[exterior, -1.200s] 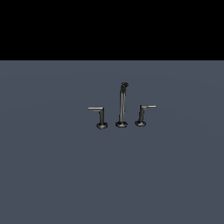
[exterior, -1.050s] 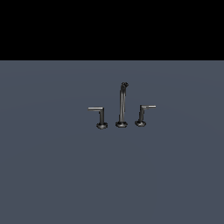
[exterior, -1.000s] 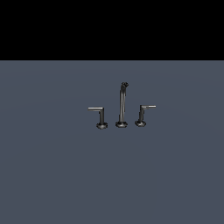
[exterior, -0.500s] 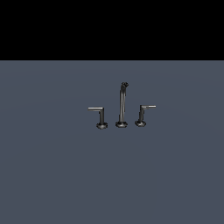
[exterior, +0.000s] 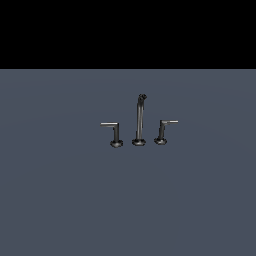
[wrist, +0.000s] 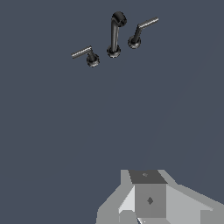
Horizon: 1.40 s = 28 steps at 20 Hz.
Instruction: Turn on the faucet by rotating a designated handle.
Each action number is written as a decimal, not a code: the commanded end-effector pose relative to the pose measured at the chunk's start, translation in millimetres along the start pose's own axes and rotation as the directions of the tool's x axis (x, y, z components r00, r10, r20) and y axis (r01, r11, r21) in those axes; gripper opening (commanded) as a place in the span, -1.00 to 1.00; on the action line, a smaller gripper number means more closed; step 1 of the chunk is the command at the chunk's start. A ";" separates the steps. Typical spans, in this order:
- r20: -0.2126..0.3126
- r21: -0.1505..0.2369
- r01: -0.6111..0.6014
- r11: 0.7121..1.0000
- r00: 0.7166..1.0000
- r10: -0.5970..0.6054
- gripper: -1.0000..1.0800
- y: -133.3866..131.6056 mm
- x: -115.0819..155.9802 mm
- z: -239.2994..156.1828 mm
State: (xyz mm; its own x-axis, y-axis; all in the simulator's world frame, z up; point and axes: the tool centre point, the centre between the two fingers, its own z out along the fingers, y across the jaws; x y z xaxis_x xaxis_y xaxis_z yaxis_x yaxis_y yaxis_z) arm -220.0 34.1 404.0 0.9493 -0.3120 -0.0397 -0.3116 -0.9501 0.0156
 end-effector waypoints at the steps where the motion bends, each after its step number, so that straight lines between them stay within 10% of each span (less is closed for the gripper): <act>1: -0.001 0.003 -0.053 0.999 0.999 0.053 -1.00 -12.4 6.0 13.7; 13: -0.002 0.014 -0.297 0.955 0.955 0.297 -1.00 -67.6 46.2 78.1; 28: 0.000 0.028 -0.558 0.830 0.830 0.558 -1.00 -117.5 110.9 152.0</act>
State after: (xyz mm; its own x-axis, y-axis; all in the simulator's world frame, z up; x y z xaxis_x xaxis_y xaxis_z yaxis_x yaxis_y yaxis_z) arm -92.3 109.0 253.5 0.6366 -0.7708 -0.0253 -0.7709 -0.6370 0.0082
